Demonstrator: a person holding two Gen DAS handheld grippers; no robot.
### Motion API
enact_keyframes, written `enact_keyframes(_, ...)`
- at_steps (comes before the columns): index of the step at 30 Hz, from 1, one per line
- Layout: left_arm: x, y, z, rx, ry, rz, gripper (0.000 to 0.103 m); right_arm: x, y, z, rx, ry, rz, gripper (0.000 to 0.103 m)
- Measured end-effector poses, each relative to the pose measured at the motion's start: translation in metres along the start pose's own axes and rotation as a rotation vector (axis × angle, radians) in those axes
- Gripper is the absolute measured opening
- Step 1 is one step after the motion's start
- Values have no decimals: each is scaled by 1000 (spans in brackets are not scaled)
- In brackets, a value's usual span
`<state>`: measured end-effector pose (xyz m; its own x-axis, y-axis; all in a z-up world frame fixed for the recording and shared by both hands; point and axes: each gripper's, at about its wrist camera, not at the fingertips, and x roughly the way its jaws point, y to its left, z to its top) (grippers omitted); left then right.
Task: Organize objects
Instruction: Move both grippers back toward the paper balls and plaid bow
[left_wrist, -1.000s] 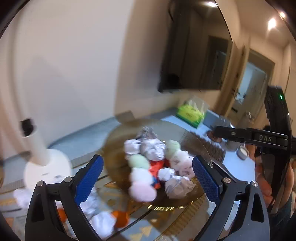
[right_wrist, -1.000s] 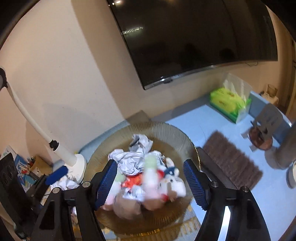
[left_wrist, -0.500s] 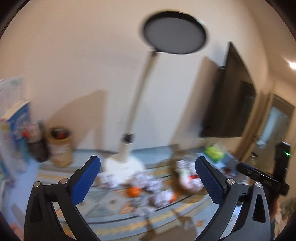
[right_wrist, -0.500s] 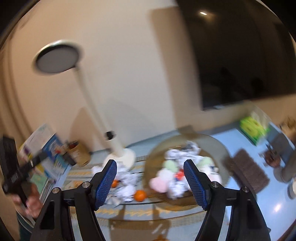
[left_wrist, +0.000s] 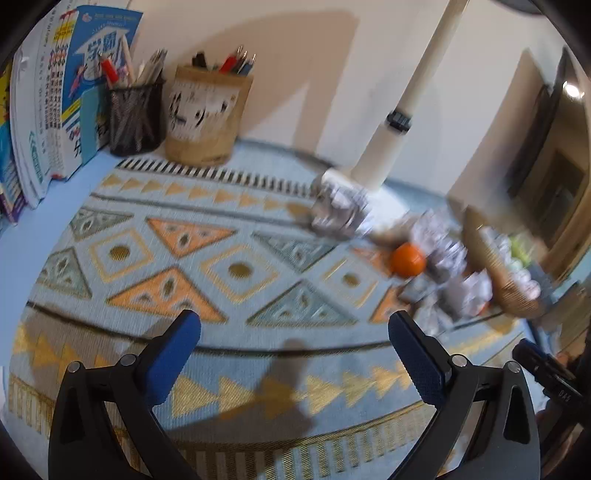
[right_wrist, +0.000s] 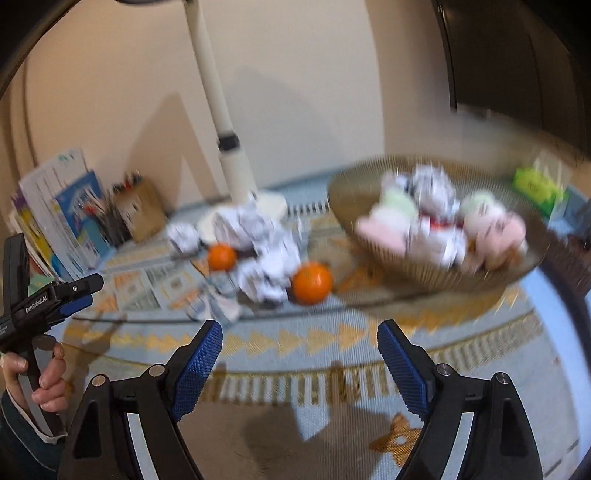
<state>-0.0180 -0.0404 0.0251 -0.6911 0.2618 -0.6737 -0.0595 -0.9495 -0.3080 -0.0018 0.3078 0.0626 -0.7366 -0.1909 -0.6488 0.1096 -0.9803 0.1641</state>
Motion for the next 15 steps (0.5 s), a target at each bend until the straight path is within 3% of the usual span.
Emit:
enact_keyframes(5, -1, -5, -2, 17, -5, 11, 101, 18, -10, -8, 21, 41, -16, 85)
enact_keyframes(15, 1, -7, -3, 28, 12, 31, 102, 23, 20, -14, -126, 48, -88, 85)
